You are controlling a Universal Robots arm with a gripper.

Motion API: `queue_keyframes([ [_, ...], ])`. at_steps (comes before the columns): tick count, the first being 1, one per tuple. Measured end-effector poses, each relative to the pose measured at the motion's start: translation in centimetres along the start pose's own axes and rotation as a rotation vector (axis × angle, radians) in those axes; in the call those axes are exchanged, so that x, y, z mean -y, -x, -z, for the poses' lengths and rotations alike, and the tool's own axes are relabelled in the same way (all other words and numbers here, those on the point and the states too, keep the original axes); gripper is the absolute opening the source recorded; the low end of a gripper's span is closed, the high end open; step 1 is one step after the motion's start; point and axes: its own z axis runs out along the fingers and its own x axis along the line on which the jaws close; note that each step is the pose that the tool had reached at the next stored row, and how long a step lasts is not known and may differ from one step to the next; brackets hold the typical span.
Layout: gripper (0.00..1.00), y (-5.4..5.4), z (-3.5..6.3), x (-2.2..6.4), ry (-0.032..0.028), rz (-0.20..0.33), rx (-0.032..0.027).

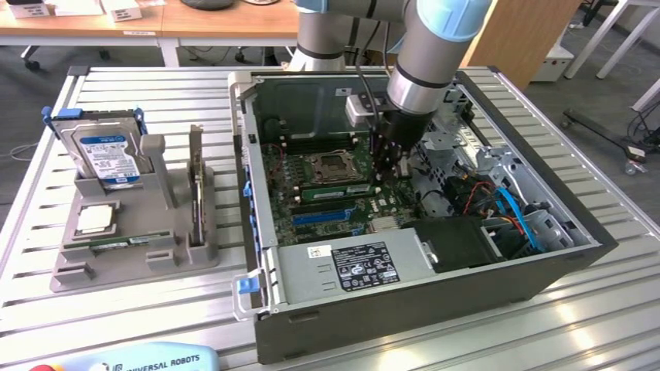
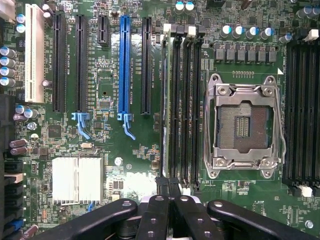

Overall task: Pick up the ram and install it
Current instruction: 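Press down the ram until it locks into place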

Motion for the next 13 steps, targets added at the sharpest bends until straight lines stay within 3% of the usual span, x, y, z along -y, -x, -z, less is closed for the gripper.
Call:
queue_keyframes([
  [13,0.10,0.00,-0.18,0.01,0.0000,0.000,0.0000],
])
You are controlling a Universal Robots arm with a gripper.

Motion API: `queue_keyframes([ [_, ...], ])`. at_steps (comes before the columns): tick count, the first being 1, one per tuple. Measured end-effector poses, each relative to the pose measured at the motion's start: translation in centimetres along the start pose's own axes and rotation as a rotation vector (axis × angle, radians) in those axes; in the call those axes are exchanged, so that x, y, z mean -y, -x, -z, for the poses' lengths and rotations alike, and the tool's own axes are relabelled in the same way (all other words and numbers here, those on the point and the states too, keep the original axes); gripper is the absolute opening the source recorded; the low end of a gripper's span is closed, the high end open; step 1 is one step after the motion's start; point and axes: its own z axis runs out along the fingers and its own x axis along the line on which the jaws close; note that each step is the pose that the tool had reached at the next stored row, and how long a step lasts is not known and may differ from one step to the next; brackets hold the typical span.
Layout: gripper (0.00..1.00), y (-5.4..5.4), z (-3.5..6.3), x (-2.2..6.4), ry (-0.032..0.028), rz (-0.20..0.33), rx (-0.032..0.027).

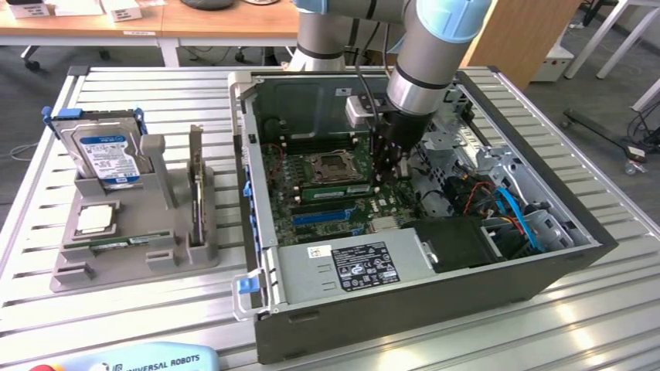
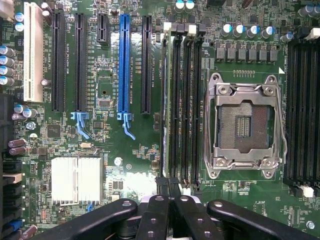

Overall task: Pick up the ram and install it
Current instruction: 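Press down the ram until it locks into place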

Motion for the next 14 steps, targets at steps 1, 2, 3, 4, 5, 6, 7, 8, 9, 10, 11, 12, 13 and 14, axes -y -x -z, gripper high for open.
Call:
queue_keyframes([
  [1,0.10,0.00,0.00,0.00,0.0000,0.000,0.0001],
  [2,0.10,0.00,0.00,0.00,0.0001,0.000,0.0000],
  [3,0.10,0.00,0.00,0.00,0.0001,0.000,0.0000],
  [4,0.10,0.00,0.00,0.00,0.0001,0.000,0.0000],
  [5,0.10,0.00,0.00,0.00,0.0000,0.000,0.0001],
  [6,0.10,0.00,-0.01,0.00,0.0000,0.000,0.0001],
  [7,0.10,0.00,-0.04,0.00,-0.0003,0.000,0.0002],
  [8,0.10,0.00,-0.05,0.00,-0.0003,0.000,0.0001],
  [9,0.10,0.00,-0.05,0.00,-0.0003,0.000,0.0001],
  [10,0.10,0.00,-0.05,0.00,-0.0004,0.000,0.0000],
  [11,0.10,0.00,-0.05,0.00,-0.0003,0.000,0.0001],
  [12,0.10,0.00,-0.05,0.00,-0.0003,0.000,0.0000],
  [13,0.10,0.00,-0.06,0.00,-0.0003,0.000,0.0001],
  [14,0.10,0.00,-0.05,0.00,-0.0003,0.000,0.0001],
])
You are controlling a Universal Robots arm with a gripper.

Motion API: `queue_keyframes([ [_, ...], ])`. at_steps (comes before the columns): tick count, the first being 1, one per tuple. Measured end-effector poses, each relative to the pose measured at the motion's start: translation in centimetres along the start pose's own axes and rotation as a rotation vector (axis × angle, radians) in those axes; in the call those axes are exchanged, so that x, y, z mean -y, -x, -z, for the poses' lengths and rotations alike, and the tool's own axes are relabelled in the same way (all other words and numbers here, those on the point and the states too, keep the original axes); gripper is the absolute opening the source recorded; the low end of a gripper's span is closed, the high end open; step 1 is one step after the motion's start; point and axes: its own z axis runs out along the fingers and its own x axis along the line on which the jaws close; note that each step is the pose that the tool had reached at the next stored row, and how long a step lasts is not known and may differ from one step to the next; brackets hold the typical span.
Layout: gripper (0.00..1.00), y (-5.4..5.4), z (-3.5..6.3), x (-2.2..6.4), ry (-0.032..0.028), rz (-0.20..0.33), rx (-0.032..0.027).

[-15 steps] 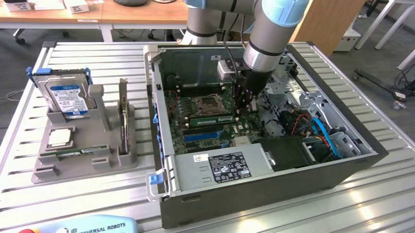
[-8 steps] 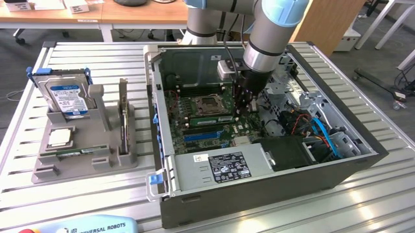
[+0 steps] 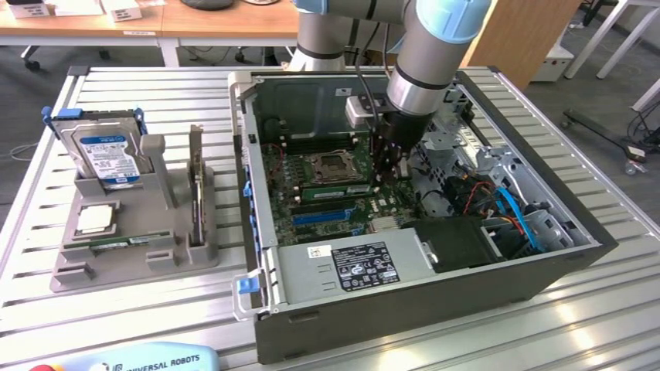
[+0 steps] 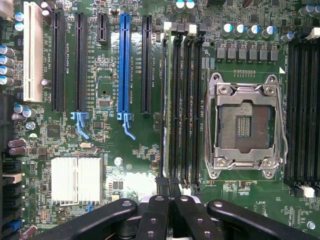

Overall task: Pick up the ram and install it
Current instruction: 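Press down the ram until it locks into place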

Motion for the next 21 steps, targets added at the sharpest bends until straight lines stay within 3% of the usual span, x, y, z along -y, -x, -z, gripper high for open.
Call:
queue_keyframes([
  [15,0.10,0.1,2.93,-0.12,0.0000,0.000,0.0000],
  [21,0.10,0.1,2.99,-0.12,-0.0001,0.000,0.0001],
])
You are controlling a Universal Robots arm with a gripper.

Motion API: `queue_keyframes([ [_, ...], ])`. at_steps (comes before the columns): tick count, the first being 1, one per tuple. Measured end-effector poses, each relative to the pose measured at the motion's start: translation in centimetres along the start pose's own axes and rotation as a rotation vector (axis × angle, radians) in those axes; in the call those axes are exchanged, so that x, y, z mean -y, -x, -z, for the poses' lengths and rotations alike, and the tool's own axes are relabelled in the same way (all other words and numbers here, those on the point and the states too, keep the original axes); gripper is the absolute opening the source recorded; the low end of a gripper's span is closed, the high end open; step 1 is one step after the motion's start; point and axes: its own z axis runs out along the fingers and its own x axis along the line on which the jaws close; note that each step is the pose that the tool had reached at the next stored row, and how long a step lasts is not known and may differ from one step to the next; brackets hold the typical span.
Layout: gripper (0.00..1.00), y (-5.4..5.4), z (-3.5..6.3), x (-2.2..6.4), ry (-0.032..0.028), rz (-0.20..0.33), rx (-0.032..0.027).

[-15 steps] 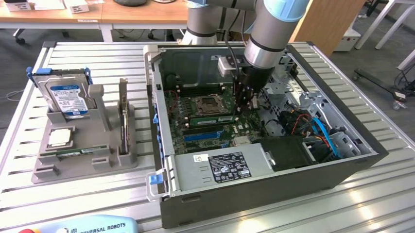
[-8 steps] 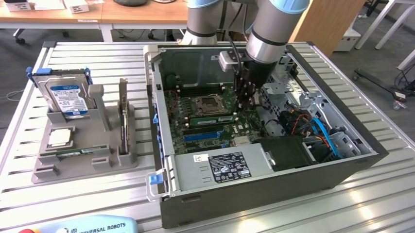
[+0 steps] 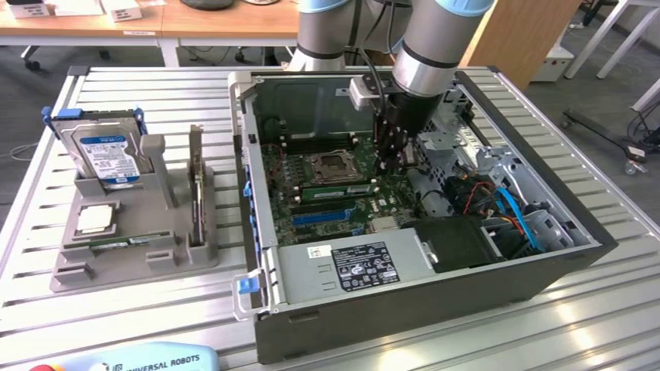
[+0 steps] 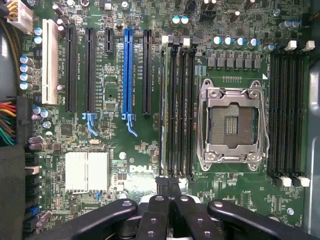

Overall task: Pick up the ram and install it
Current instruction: 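Press down the ram until it locks into place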

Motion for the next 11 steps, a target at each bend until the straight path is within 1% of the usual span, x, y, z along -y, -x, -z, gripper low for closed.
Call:
queue_keyframes([
  [2,0.10,0.0,0.00,-0.07,0.0000,0.000,-0.0002],
  [3,0.10,0.0,-0.01,-0.24,0.0002,0.000,-0.0002],
  [7,0.10,0.0,-0.08,-1.29,-0.0006,0.000,-0.0001],
  [11,0.10,0.0,-0.15,-2.58,-0.0014,0.000,-0.0002],
])
